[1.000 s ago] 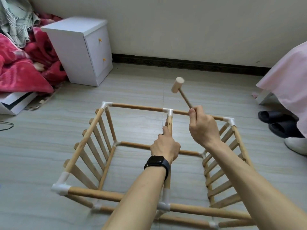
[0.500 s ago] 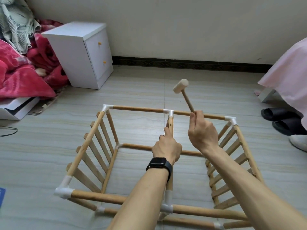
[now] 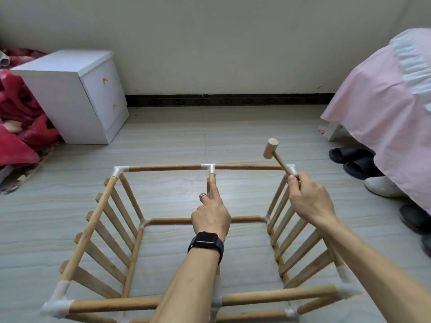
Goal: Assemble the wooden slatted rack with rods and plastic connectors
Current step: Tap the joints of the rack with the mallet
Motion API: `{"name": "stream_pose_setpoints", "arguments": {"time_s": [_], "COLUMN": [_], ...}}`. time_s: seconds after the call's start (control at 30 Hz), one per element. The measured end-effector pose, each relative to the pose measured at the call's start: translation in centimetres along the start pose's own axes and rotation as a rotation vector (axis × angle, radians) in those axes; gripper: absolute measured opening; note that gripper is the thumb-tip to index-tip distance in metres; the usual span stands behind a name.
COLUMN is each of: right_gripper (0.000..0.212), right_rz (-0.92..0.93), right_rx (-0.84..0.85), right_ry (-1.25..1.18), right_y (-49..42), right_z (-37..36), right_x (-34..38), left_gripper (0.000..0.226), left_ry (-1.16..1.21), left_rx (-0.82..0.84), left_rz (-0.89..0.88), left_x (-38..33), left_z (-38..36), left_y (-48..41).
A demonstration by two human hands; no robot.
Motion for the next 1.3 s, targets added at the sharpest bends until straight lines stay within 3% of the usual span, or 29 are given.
{"name": "stream_pose_setpoints", "arguments": {"time_s": [0.1, 0.23, 0.37, 0.47, 0.57, 0.7, 0.8, 0.93, 1.03, 1.17, 1.3], "right_gripper": [0.036, 0.029, 0.032, 0.031, 0.037, 0.037, 0.043, 0.040, 0.038, 0.040, 0.034], "right_rz": [-0.102, -0.083, -0.190, -0.149, -0.198, -0.185, -0.235, -0.167, -0.205, -0.159, -0.157], "right_rx": [-0.065, -0.241, -0.013, -0.071, 0.003, -0.138, 0.002, -0.055, 0.048, -0.076, 0.001], "right_ry": [0.058, -0.051, 0.210, 0.062, 0.140, -0.051, 0.086, -0.033, 0.136, -0.097, -0.218], "right_y": [-0.1, 0.4, -0.6, -0.9, -1.1, -1.8, -2.5, -3.2, -3.6, -3.8, -1.1], "right_z": [2.2, 3.5, 2.5, 2.5, 2.0, 2.9, 2.7, 2.9, 2.3, 2.6, 1.9], "right_x": [-2.8, -3.9, -4.5, -4.5, -4.6, -4.7, -4.4, -3.2, -2.3, -1.8, -2.5], "left_gripper": [0.083, 0.085, 0.085, 0.084, 0.085, 0.085, 0.084, 0.085, 0.085, 0.086, 0.084], "left_ry": [-0.016, -0.010, -0.007, -0.006, -0.013, -0.021, -0.016, -0.025, -0.020, -0.048, -0.062], "left_rx": [0.015, 0.027, 0.018, 0.027, 0.040, 0.031, 0.022, 0.014, 0.032, 0.046, -0.017], "left_rz": [0.008, 0.020, 0.021, 0.019, 0.027, 0.025, 0.029, 0.029, 0.030, 0.035, 0.036], "left_x": [-0.2, -0.1, 0.1, 0.1, 0.2, 0.2, 0.3, 0.5, 0.6, 0.8, 1.9], "left_z": [0.0, -0.1, -0.2, -0.4, -0.4, -0.5, -0.6, -0.7, -0.6, -0.4, 0.8], "left_y": [0.0, -0.1, -0.1, -0.3, -0.5, -1.0, -1.3, -1.8, -1.9, -2.8, -5.1]}}
Point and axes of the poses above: each hand's wrist, its own y-axis away from the middle knuckle, its own z-axis out of the back of the hand, x = y × z, the point moved 3 cm from there along -y, towards the middle knuckle, and after that the axes turned 10 degrees about -z, right-handed, at the moved point
